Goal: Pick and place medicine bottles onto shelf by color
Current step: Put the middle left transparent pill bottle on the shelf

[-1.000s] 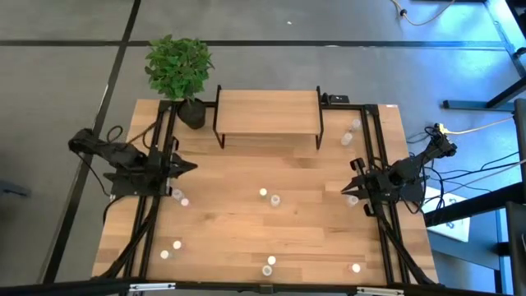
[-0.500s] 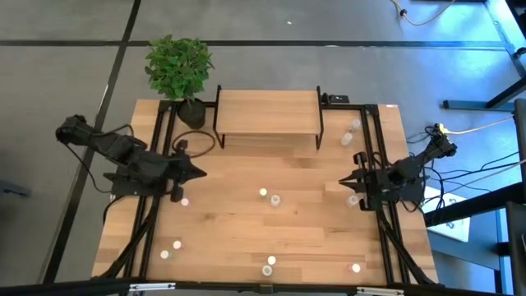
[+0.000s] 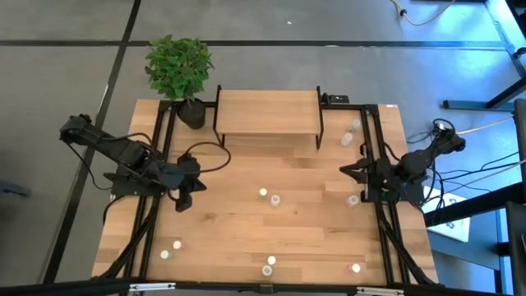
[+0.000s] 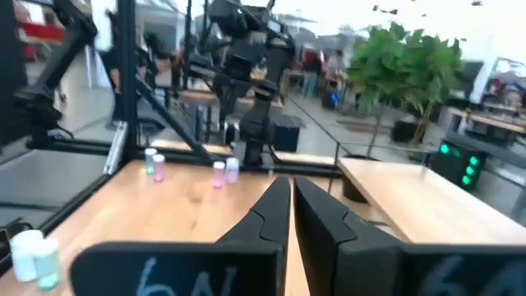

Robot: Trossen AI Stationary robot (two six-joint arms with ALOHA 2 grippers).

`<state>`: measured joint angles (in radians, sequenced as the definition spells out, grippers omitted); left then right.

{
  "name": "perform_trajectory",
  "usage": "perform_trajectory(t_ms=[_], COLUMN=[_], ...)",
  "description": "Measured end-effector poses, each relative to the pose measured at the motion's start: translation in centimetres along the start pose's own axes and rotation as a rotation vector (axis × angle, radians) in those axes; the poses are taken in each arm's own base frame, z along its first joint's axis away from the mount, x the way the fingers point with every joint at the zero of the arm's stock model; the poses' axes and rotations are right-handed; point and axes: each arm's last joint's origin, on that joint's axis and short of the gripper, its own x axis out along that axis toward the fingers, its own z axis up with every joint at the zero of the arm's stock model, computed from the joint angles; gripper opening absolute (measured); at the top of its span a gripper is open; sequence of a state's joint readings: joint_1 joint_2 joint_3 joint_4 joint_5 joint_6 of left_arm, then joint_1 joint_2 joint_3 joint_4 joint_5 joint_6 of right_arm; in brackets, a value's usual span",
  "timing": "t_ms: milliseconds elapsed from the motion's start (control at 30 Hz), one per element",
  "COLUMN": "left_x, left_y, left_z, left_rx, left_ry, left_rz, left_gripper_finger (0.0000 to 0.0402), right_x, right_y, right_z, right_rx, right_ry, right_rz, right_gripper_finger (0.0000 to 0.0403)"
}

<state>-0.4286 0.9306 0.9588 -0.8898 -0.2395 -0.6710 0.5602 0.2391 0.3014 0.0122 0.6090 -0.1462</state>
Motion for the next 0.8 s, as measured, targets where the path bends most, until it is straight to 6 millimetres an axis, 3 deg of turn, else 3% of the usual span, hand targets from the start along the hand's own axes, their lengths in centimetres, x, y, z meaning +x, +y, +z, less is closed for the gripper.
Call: perform_trajectory(t_ms=[433,633,800], left_x=[0.0,0.0,0.0], left_y=[0.0,-0.1,-0.2], left_z=[0.1,0.1,0.3], left_rx=[0.032,0.049,0.018], left_ry=[-0.011,-0.015,-0.034], left_rz=[-0.002,-0.004,-0.016], left_gripper_finger=[0.0,0.0,0.0], right_x=[2.9,3.6,3.8], right_y=[1.6,2.0,2.1], right_z=[4.4,5.9,6.0], right_rx=[0.231,0.3,0.244], right_ry=[0.433,0.486,0.494], right_rz=[0.008,0.024,0.038], right_gripper_finger=[0.0023,0.0023,0.0023])
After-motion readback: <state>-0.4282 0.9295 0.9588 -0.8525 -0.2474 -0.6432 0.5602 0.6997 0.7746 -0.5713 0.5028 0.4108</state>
